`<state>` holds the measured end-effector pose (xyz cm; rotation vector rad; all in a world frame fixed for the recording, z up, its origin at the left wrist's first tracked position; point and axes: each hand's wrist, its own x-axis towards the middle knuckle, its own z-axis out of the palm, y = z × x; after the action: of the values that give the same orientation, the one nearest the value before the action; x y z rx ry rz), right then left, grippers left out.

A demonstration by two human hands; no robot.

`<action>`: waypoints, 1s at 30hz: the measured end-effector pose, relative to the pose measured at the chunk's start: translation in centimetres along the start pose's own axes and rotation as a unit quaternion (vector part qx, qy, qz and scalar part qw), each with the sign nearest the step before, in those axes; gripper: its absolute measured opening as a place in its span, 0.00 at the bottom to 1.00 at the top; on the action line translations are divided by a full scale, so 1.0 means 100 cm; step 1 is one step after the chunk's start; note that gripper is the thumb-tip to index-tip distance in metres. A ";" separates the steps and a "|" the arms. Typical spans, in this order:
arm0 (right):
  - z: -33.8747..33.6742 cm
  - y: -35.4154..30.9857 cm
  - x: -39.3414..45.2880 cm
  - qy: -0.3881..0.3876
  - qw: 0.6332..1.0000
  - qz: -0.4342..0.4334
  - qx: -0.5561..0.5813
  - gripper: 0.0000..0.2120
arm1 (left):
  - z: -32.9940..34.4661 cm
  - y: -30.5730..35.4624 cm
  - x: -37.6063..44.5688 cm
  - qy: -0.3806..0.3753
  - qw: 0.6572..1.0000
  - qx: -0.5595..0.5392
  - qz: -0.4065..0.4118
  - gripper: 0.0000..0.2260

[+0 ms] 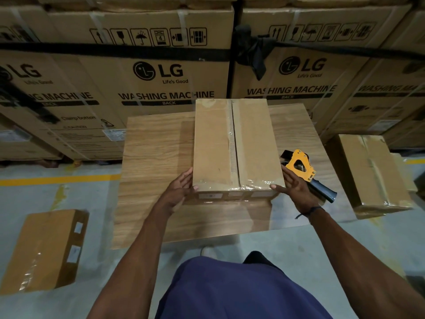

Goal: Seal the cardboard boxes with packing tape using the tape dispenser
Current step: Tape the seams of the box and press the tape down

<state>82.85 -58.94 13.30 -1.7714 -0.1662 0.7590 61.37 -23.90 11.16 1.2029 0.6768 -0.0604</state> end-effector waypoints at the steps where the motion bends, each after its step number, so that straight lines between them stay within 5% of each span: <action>1: -0.003 0.000 0.001 0.004 1.000 0.011 0.008 0.39 | -0.004 0.000 0.000 -0.012 1.000 -0.011 -0.010 0.36; 6: -0.002 -0.021 0.032 0.084 0.992 0.041 0.079 0.26 | 0.000 0.023 0.017 0.082 0.995 -0.037 -0.043 0.24; 8: 0.011 -0.032 0.050 0.076 0.994 0.047 0.055 0.30 | 0.015 0.035 0.030 0.118 0.993 0.005 -0.018 0.27; 11: 0.030 -0.031 0.061 0.023 1.000 0.000 -0.014 0.21 | 0.037 0.043 0.040 0.116 0.984 0.136 0.025 0.26; 16: 0.037 -0.005 0.044 0.041 0.997 -0.023 -0.064 0.32 | 0.030 0.019 0.037 0.149 0.958 0.243 0.042 0.31; 19: 0.043 -0.013 0.027 0.057 0.995 -0.016 -0.079 0.28 | 0.025 0.015 0.037 0.141 0.957 0.249 0.041 0.25; 23: 0.040 -0.031 0.055 0.082 0.994 -0.008 -0.073 0.39 | 0.030 0.041 0.059 0.148 0.966 0.213 0.021 0.43; 27: 0.037 -0.048 0.099 0.051 0.987 0.008 -0.150 0.34 | 0.044 0.070 0.090 0.179 0.966 0.187 0.016 0.33; 30: 0.034 -0.046 0.114 0.054 0.993 0.036 -0.094 0.40 | 0.050 0.065 0.103 0.209 0.961 0.181 0.021 0.29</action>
<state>91.01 -49.21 12.36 -2.0009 -0.1047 0.7157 74.47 -22.67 12.32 1.6035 1.0398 0.1135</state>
